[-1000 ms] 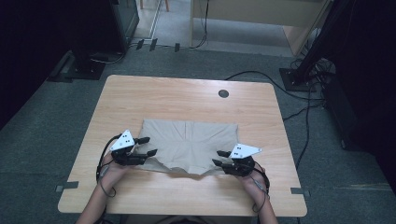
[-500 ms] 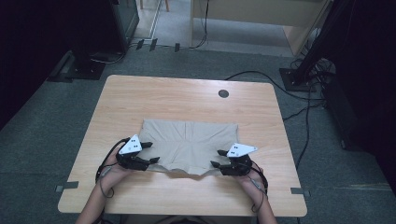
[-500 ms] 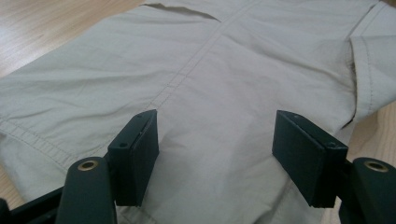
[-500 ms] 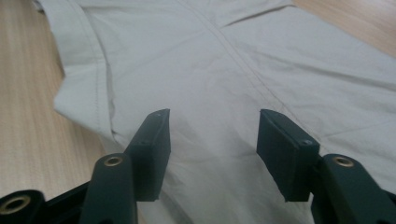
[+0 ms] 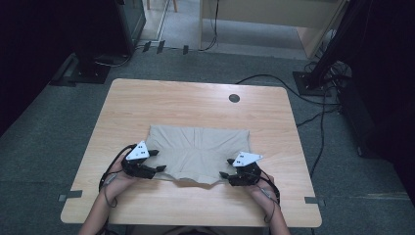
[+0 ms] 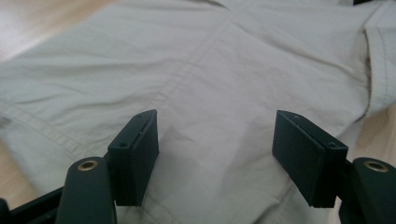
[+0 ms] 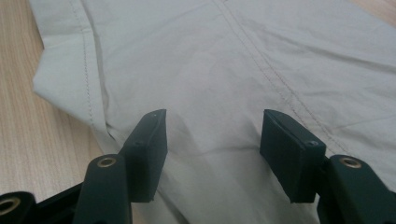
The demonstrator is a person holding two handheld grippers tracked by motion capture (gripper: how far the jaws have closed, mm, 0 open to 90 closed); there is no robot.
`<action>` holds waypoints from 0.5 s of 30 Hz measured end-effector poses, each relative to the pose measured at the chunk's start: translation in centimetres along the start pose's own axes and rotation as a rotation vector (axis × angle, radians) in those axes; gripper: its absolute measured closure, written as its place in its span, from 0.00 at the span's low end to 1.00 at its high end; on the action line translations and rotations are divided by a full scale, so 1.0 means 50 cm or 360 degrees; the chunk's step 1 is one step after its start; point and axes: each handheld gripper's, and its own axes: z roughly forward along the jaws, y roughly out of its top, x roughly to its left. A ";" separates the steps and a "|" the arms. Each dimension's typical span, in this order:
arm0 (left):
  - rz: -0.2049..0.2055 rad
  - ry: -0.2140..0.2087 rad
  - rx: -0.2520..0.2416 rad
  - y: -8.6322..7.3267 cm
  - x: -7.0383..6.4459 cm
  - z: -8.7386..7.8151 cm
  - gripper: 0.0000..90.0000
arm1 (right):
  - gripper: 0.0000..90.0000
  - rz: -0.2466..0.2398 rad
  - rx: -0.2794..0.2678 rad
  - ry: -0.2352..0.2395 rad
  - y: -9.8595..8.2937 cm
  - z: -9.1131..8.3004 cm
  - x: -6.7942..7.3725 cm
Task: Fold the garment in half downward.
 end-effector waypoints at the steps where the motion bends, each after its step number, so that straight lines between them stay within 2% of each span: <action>1: -0.0020 -0.0007 -0.0024 0.000 0.002 -0.002 0.35 | 0.45 0.0004 -0.0014 -0.0006 0.001 -0.001 0.000; 6: -0.0085 -0.0008 -0.0080 0.001 0.010 -0.008 0.35 | 0.43 0.0082 -0.0100 -0.0001 0.007 -0.008 -0.003; 9: -0.0110 0.0012 -0.0091 0.001 0.015 -0.009 0.35 | 0.42 0.0127 -0.0112 -0.0012 0.011 -0.004 -0.002; 15: -0.0134 0.0021 -0.0108 0.001 0.023 -0.011 0.35 | 0.38 0.0165 -0.0103 -0.0033 0.019 0.008 0.009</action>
